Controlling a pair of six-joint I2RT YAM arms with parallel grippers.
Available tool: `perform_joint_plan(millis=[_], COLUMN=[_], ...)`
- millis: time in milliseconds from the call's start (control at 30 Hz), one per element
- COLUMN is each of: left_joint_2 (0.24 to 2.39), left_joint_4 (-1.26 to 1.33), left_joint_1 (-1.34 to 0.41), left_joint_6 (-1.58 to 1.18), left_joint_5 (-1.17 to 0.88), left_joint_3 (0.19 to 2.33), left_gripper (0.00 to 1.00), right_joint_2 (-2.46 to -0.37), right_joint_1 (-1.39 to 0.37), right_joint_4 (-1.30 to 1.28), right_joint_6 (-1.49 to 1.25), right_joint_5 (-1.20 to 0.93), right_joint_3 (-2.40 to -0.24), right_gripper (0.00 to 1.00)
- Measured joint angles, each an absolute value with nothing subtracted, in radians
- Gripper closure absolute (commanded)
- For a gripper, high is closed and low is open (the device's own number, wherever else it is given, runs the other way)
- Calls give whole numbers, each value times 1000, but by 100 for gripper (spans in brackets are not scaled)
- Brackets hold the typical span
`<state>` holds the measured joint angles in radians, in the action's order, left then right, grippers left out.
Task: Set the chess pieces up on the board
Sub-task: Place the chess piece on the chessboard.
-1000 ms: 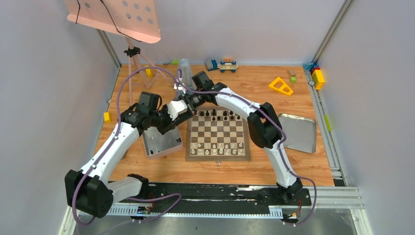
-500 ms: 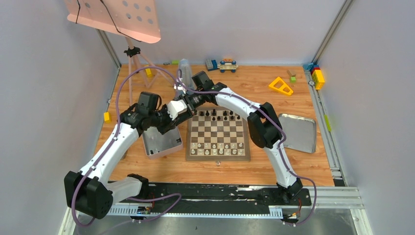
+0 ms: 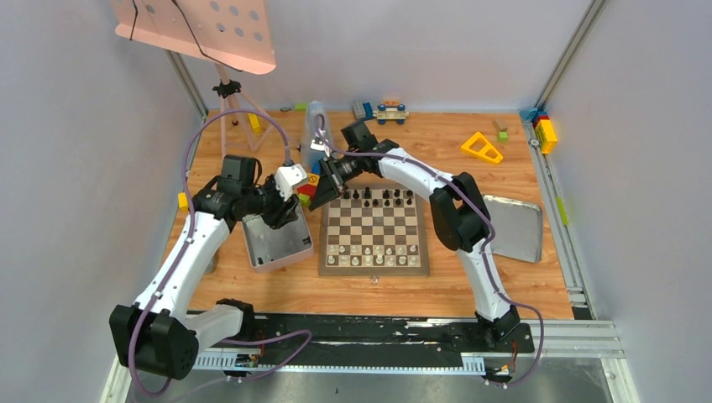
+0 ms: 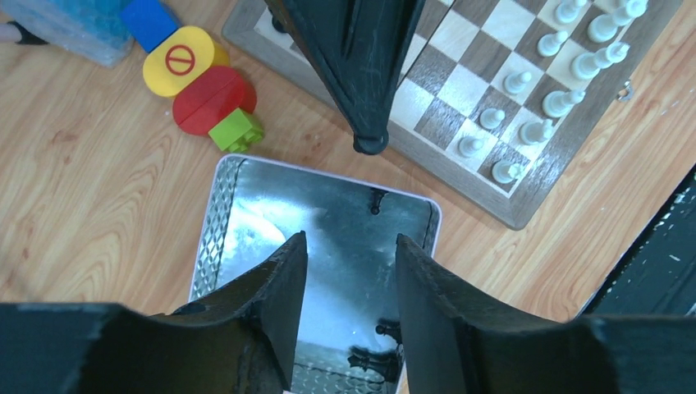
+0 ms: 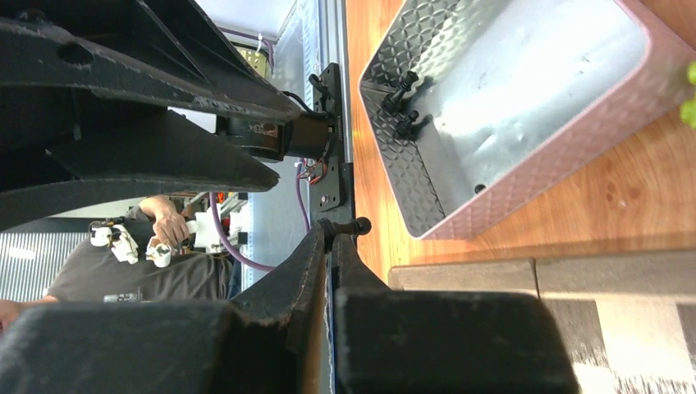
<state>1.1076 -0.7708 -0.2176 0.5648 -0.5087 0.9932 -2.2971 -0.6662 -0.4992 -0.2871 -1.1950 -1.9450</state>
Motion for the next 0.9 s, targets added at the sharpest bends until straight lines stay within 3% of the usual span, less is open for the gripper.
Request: perform_joint_plan(millis=[233,500,900], left_joint_2=[1123,1185,1319], left_joint_4=[-709,-609,-236], left_joint_1=[-208,-207,-217], left_joint_6=[538,564,435], left_joint_5=[-629,-827,-1007], left_joint_3=[998,1004,1030], left_gripper=[39,35,42], right_joint_2=[-2217,-2061,-2010], right_joint_1=[-598,-488,-423], right_joint_4=[-440,-182,407], right_joint_6=[-345,-564,-1081], right_joint_5=[-1227,-1313,-1391], right_joint_3=[-1850,-1700,-1554], right_gripper=[100,100,100])
